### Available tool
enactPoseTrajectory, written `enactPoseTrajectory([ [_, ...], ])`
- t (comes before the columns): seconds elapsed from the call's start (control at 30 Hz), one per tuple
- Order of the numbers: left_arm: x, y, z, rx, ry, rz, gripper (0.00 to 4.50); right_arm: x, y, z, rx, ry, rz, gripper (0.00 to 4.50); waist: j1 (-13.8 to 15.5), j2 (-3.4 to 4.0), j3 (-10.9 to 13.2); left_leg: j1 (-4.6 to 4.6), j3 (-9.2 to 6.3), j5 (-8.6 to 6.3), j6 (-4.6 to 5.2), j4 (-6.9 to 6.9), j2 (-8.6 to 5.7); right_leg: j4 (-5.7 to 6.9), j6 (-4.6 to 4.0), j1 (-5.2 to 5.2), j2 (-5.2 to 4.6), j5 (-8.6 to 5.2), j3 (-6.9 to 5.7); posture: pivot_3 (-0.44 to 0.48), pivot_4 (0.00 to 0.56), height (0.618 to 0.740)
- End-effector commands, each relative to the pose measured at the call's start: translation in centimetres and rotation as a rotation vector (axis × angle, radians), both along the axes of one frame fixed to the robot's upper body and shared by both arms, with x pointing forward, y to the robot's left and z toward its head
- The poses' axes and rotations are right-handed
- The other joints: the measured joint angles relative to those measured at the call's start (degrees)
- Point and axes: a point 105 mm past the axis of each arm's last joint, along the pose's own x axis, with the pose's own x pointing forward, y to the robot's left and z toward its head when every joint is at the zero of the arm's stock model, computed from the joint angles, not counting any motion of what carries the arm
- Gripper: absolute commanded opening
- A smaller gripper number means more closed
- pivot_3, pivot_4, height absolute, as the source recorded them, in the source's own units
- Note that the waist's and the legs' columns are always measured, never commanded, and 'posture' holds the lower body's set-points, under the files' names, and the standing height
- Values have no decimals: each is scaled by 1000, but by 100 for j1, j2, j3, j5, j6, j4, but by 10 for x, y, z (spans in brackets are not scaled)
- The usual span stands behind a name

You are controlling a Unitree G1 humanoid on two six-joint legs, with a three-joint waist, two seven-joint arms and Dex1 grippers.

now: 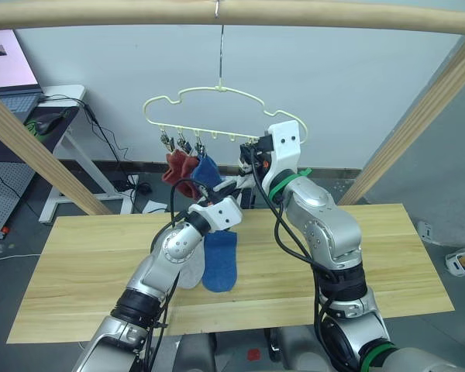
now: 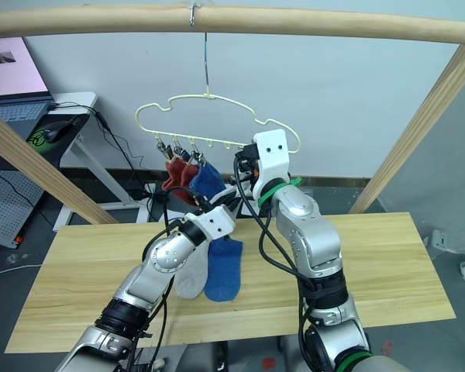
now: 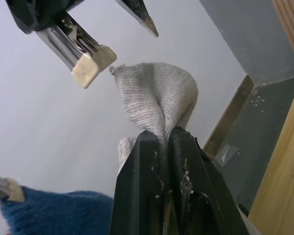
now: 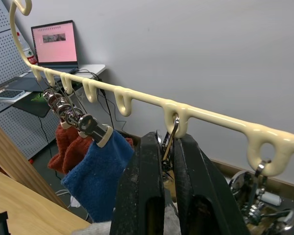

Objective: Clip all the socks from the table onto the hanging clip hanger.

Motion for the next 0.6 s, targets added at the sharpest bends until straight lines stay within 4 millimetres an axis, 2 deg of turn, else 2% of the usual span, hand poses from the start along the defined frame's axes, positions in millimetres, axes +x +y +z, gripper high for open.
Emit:
enactPoseTrajectory([
  [0.03, 1, 1, 13, -17, -62, 3, 11, -11, 4, 27, 36, -116, 34, 0, 0, 0, 0, 0, 0, 0, 0, 0, 0, 0, 0, 0, 0, 0, 0, -143, 219, 740],
  [0.6, 6, -3, 26, -52, -118, 18, 11, -7, 0, 22, 11, -103, 8, 0, 1, 0, 0, 0, 1, 0, 0, 0, 0, 0, 0, 0, 0, 0, 0, -141, 222, 740],
])
